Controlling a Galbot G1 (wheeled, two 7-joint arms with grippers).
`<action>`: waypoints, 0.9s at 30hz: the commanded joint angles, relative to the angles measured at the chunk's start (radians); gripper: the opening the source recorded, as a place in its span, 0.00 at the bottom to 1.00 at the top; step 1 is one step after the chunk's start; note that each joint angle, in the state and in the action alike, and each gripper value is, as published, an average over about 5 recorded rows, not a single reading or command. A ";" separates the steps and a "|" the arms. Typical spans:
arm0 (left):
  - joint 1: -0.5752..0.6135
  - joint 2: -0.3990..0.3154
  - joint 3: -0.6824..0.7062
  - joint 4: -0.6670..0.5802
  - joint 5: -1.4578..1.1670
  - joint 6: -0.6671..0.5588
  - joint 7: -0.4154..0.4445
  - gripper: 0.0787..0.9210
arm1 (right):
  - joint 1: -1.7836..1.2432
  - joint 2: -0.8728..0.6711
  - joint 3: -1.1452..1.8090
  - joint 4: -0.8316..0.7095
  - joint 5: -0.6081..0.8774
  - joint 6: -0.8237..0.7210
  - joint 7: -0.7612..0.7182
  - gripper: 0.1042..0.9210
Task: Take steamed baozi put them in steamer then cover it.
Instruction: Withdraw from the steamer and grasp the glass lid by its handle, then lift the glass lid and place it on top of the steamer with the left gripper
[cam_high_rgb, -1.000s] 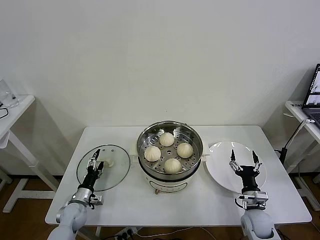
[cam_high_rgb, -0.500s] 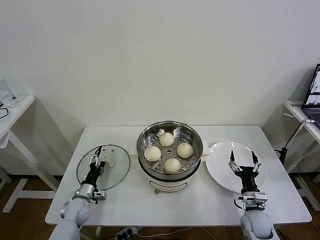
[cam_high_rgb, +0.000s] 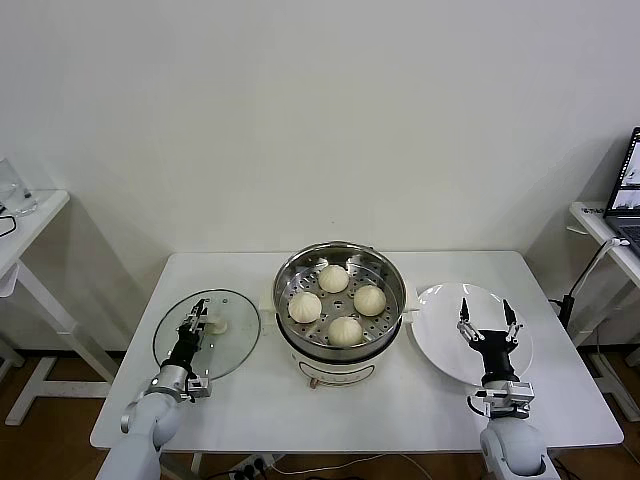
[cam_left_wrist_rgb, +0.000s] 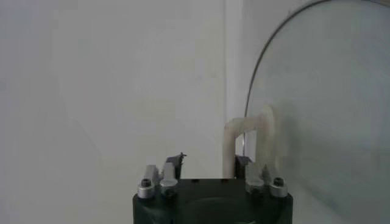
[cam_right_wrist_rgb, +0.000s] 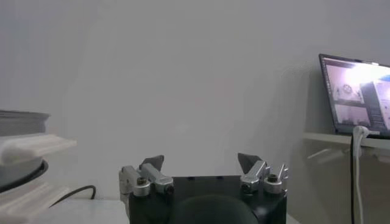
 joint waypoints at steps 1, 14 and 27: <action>-0.004 0.000 -0.007 0.015 -0.006 -0.007 0.004 0.35 | 0.001 0.002 -0.001 -0.003 -0.003 0.003 0.000 0.88; 0.069 0.064 -0.117 -0.275 -0.106 0.009 0.027 0.13 | 0.006 0.012 -0.003 -0.011 -0.017 0.014 -0.003 0.88; 0.101 0.129 -0.073 -0.850 -0.200 0.178 0.151 0.13 | 0.006 0.028 -0.013 -0.006 -0.035 0.011 -0.001 0.88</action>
